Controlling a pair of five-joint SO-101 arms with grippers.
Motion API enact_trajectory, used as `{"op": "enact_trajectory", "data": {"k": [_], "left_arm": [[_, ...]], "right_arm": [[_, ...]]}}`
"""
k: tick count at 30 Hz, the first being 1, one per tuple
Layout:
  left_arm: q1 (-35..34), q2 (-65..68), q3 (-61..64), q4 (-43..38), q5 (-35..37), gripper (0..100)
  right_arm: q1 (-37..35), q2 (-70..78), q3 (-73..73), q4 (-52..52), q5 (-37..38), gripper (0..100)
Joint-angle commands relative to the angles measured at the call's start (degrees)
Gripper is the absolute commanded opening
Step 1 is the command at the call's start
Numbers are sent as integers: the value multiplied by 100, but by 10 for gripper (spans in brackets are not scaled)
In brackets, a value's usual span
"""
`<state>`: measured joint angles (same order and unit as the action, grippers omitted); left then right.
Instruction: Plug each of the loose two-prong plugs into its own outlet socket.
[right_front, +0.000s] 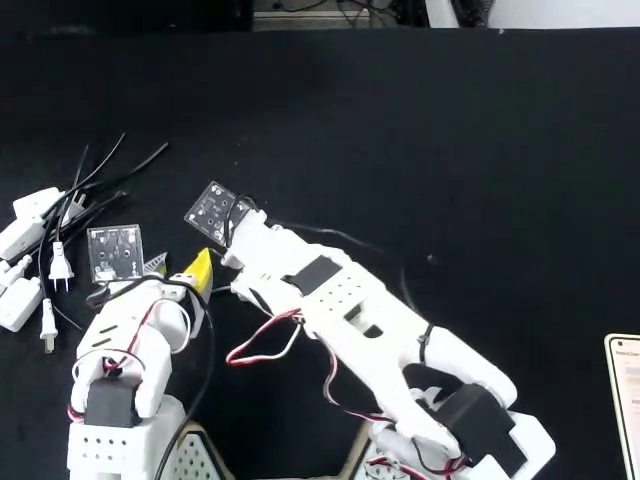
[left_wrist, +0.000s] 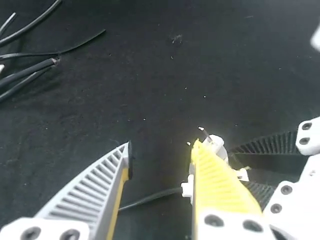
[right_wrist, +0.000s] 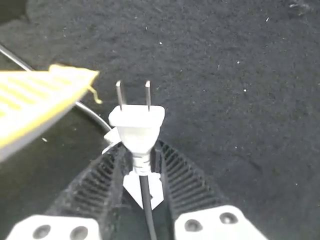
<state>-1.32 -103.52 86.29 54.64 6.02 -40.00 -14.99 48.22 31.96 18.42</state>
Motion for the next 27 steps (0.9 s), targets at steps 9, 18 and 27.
{"op": "enact_trajectory", "data": {"k": [9, 18, 27], "left_arm": [[84, -26, 180, -431, -396, 206], [75, -26, 215, -440, -396, 206], [-312, -26, -312, -360, -396, 206]], "right_arm": [[-492, -1903, 725, -18, -44, 11], [-519, -1991, 734, 114, -44, 11], [-510, -1938, 769, 105, -44, 11]]}}
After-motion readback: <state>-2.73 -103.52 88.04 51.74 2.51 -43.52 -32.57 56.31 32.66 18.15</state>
